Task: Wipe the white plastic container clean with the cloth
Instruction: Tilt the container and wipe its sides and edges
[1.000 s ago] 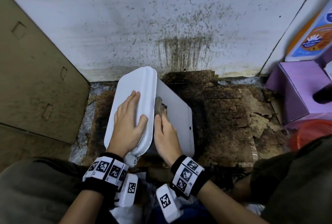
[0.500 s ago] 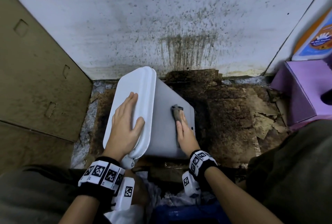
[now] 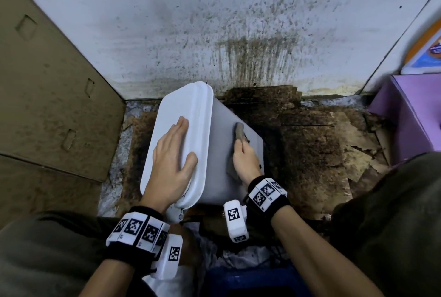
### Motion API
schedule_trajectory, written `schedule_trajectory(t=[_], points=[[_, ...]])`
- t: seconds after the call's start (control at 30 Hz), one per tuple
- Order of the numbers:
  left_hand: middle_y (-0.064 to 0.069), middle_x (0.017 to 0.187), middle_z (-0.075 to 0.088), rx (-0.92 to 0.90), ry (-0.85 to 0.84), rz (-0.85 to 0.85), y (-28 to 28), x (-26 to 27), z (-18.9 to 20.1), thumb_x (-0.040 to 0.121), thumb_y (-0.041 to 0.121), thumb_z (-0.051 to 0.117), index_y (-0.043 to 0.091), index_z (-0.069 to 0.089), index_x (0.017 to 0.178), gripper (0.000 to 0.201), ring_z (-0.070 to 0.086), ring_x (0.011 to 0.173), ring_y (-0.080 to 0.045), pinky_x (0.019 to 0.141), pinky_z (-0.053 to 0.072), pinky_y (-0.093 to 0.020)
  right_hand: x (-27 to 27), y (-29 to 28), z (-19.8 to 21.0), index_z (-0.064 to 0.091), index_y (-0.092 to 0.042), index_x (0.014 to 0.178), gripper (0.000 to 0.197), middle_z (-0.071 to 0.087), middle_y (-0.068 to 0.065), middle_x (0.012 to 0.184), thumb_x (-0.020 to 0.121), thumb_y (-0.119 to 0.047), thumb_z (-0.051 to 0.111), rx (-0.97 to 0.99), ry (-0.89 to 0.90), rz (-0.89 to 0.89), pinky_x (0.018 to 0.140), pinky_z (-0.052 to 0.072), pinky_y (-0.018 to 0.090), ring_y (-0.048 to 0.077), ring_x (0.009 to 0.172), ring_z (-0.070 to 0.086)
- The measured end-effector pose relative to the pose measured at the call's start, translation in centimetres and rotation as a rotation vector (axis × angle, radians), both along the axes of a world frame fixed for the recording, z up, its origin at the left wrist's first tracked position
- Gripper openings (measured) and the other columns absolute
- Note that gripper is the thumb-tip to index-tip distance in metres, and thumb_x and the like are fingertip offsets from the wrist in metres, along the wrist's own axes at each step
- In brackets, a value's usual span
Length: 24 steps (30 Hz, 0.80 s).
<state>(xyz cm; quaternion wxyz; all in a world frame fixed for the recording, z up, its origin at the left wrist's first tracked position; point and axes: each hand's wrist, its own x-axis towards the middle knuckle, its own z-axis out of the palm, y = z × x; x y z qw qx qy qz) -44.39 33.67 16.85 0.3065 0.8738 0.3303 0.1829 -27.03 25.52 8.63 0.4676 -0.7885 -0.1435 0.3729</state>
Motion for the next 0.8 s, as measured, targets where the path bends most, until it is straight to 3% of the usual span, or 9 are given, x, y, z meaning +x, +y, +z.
schedule_trajectory(t=[0.17,0.3,0.37,0.47,0.53,0.6,0.67,0.8], points=[[0.011,0.168,0.020,0.003,0.005,-0.008,-0.2,0.4,-0.1,0.096,0.043,0.039,0.028,0.022,0.161,0.069,0.018,0.155,-0.015,0.124,0.021,-0.046,-0.3,2.2,2.5,0.021,-0.024,0.160,0.054,0.019,-0.001,0.168,0.109,-0.039,0.028,0.214,-0.110,0.195,0.126,0.014,0.036,0.019,0.154,0.018],[0.012,0.168,0.021,-0.006,-0.007,0.000,-0.2,0.4,-0.1,0.096,0.043,0.039,0.029,0.023,0.160,0.068,0.018,0.155,-0.014,0.124,0.022,-0.047,0.0,1.1,0.5,0.014,-0.023,0.161,0.053,0.012,-0.007,0.169,0.110,-0.033,0.026,0.211,-0.312,0.296,0.121,0.002,0.021,0.010,0.155,0.006],[0.012,0.167,0.022,-0.005,-0.021,0.000,-0.2,0.3,0.0,0.096,0.042,0.040,0.029,0.024,0.160,0.067,0.020,0.154,-0.013,0.124,0.022,-0.046,0.6,0.8,-0.9,0.014,-0.027,0.161,0.053,0.011,-0.010,0.168,0.110,-0.034,0.026,0.181,-0.331,0.306,0.119,0.003,0.021,0.008,0.153,0.009],[0.012,0.166,0.024,-0.007,-0.021,0.014,-0.1,0.2,0.0,0.095,0.041,0.041,0.028,0.026,0.160,0.068,0.021,0.153,-0.012,0.124,0.022,-0.045,1.8,0.8,-3.1,0.012,-0.028,0.161,0.054,0.012,-0.009,0.168,0.109,-0.036,0.026,0.105,-0.316,0.307,0.124,0.009,0.029,0.015,0.154,0.016],[0.013,0.166,0.025,-0.012,-0.022,0.025,0.0,0.0,0.1,0.094,0.041,0.041,0.028,0.027,0.159,0.068,0.022,0.153,-0.012,0.124,0.022,-0.044,2.6,0.4,-4.3,0.012,-0.026,0.161,0.055,0.013,-0.006,0.169,0.109,-0.036,0.026,0.057,-0.300,0.294,0.126,0.012,0.036,0.018,0.154,0.018],[0.012,0.166,0.026,-0.013,-0.025,0.026,0.0,-0.1,0.2,0.094,0.041,0.041,0.027,0.028,0.159,0.068,0.022,0.153,-0.011,0.124,0.022,-0.043,3.5,-0.2,-5.0,0.014,-0.020,0.161,0.055,0.016,0.001,0.168,0.110,-0.032,0.027,0.010,-0.273,0.272,0.125,0.014,0.035,0.023,0.153,0.021],[0.013,0.166,0.026,-0.016,-0.026,0.026,0.0,-0.1,0.3,0.093,0.041,0.041,0.027,0.028,0.159,0.069,0.021,0.153,-0.010,0.124,0.021,-0.041,4.6,-0.9,-5.5,0.015,-0.017,0.161,0.054,0.020,0.006,0.167,0.110,-0.030,0.028,-0.060,-0.217,0.253,0.122,0.018,0.032,0.029,0.151,0.028],[0.014,0.166,0.025,-0.018,-0.017,0.018,-0.3,0.3,0.4,0.093,0.042,0.041,0.028,0.027,0.159,0.069,0.021,0.153,-0.009,0.125,0.021,-0.042,5.2,-1.6,-6.3,0.015,-0.023,0.161,0.055,0.037,0.014,0.159,0.109,-0.036,0.026,-0.183,-0.118,0.188,0.116,0.029,0.038,0.039,0.140,0.042]])
